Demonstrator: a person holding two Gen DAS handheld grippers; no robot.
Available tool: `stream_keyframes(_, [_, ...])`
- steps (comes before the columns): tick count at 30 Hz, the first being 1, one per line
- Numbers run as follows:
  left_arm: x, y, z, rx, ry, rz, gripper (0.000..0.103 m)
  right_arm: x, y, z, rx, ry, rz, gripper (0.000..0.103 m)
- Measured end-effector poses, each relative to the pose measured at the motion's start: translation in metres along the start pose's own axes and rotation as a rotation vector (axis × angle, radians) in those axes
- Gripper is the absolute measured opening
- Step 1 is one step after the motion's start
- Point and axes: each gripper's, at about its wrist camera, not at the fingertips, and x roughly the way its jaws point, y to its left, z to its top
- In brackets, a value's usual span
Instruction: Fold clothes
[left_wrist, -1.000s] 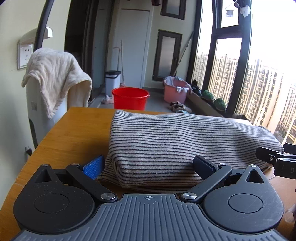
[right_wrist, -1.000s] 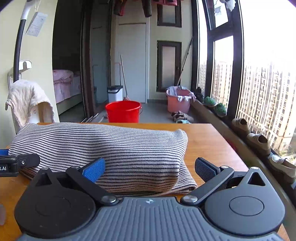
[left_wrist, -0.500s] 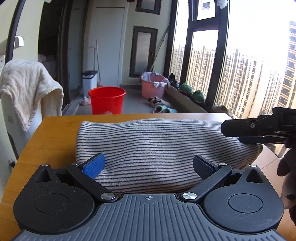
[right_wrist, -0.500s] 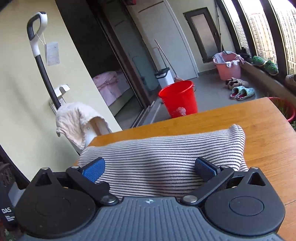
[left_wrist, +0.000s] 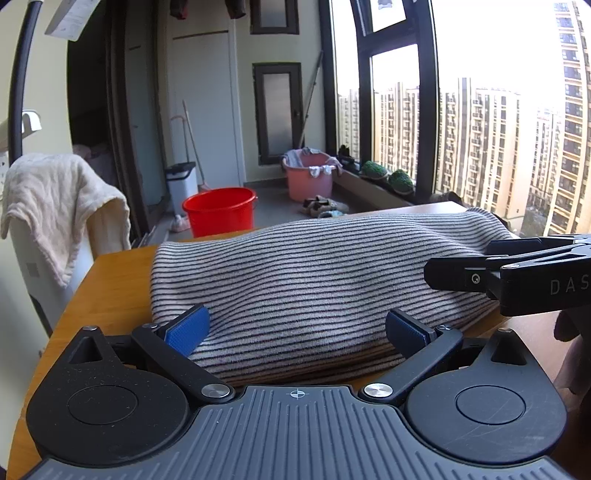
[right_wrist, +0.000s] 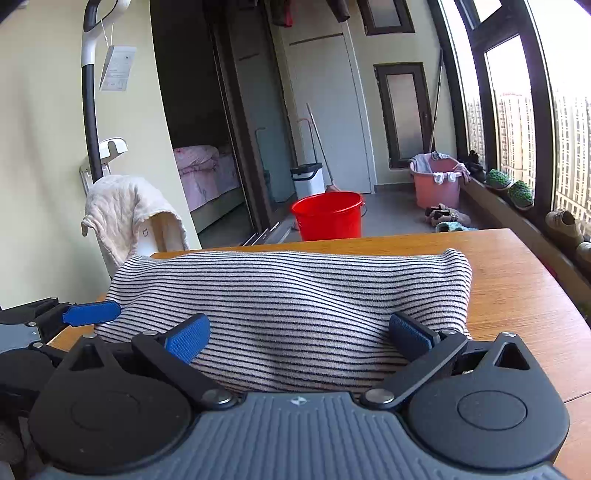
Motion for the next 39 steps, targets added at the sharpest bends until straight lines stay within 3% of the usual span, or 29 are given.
stream_keyframes(5, [-0.016, 0.0, -0.009, -0.055, 0.008, 0.063, 0.103, -0.032, 0.006, -0.014, 0.004, -0.023, -0.12, 0.103])
stream_keyframes(12, [-0.032, 0.006, -0.023, -0.132, 0.115, 0.113, 0.103, -0.041, 0.008, -0.029, 0.071, 0.176, -0.203, 0.103])
stream_keyframes(14, [-0.029, 0.008, -0.026, -0.158, 0.185, 0.113, 0.103, -0.04, 0.008, -0.034, 0.089, 0.237, -0.212, 0.103])
stream_keyframes(17, [-0.03, 0.006, -0.03, -0.156, 0.239, 0.137, 0.103, -0.04, 0.012, -0.038, 0.087, 0.263, -0.226, 0.103])
stream_keyframes(26, [-0.032, 0.008, -0.033, -0.159, 0.235, 0.144, 0.103, -0.032, 0.026, -0.041, -0.019, 0.312, -0.261, 0.103])
stream_keyframes(39, [-0.032, 0.007, -0.033, -0.153, 0.232, 0.141, 0.103, -0.034, 0.022, -0.04, -0.016, 0.308, -0.26, 0.103])
